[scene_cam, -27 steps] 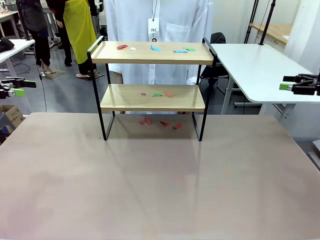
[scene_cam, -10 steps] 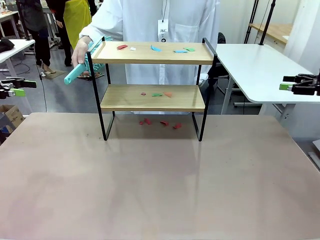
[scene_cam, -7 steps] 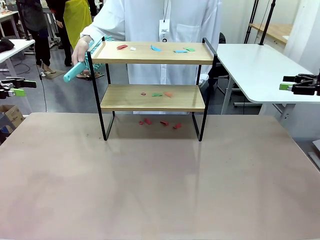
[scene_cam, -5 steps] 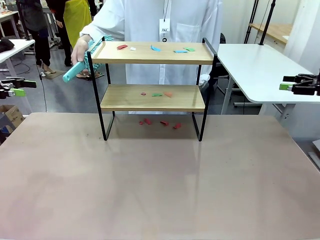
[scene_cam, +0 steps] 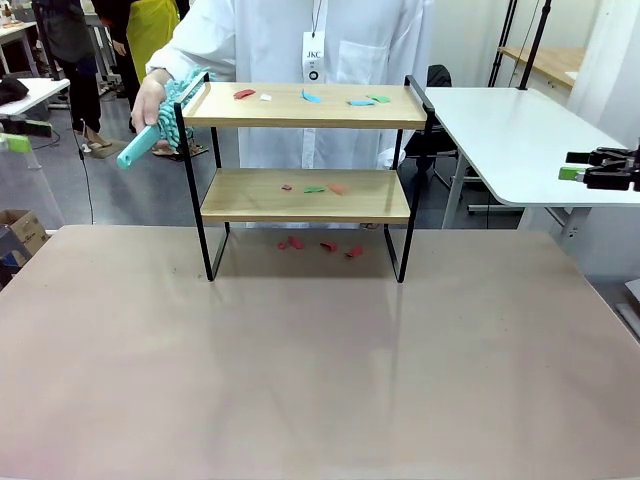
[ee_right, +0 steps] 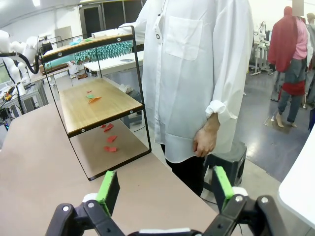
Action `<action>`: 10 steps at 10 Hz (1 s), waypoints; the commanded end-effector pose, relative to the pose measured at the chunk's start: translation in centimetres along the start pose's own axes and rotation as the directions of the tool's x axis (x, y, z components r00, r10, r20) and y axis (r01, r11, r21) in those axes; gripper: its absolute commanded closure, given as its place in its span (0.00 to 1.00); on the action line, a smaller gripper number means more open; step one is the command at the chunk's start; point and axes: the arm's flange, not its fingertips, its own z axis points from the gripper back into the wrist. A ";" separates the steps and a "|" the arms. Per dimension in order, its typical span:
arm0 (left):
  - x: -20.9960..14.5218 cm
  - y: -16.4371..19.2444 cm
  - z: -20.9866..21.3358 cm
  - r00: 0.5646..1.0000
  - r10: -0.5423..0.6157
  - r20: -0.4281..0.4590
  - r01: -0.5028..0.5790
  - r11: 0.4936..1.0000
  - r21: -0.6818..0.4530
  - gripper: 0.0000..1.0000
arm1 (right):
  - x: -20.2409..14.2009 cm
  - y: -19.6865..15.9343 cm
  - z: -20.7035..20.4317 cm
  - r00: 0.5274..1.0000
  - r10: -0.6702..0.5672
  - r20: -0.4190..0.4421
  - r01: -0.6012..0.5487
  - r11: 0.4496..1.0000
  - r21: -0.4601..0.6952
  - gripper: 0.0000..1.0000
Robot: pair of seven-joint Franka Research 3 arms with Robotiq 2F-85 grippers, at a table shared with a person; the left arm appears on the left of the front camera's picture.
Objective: Clean the shelf.
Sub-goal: Pick up the Duster handed by the human.
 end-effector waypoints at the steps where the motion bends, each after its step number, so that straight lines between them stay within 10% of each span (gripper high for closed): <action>1: 4.0 -2.0 -0.7 0.972 0.110 -0.209 -0.098 0.993 0.069 0.00 | 0.2 0.1 -0.2 1.000 0.004 0.001 -0.004 1.000 0.002 0.00; 4: 10.2 -6.3 -3.4 0.843 0.258 -0.473 -0.095 0.936 0.340 0.00 | 0.2 0.1 -0.2 1.000 0.004 0.001 -0.004 1.000 0.002 0.00; 9: 14.9 -13.8 -12.2 0.781 0.390 -0.488 -0.010 0.789 0.614 0.00 | 0.2 0.1 -0.2 1.000 0.004 0.001 -0.004 1.000 0.002 0.00; 10: 14.8 -15.0 -14.5 0.744 0.494 -0.451 -0.025 0.693 0.720 0.00 | 0.2 0.1 -0.2 1.000 0.004 0.001 -0.004 1.000 0.002 0.00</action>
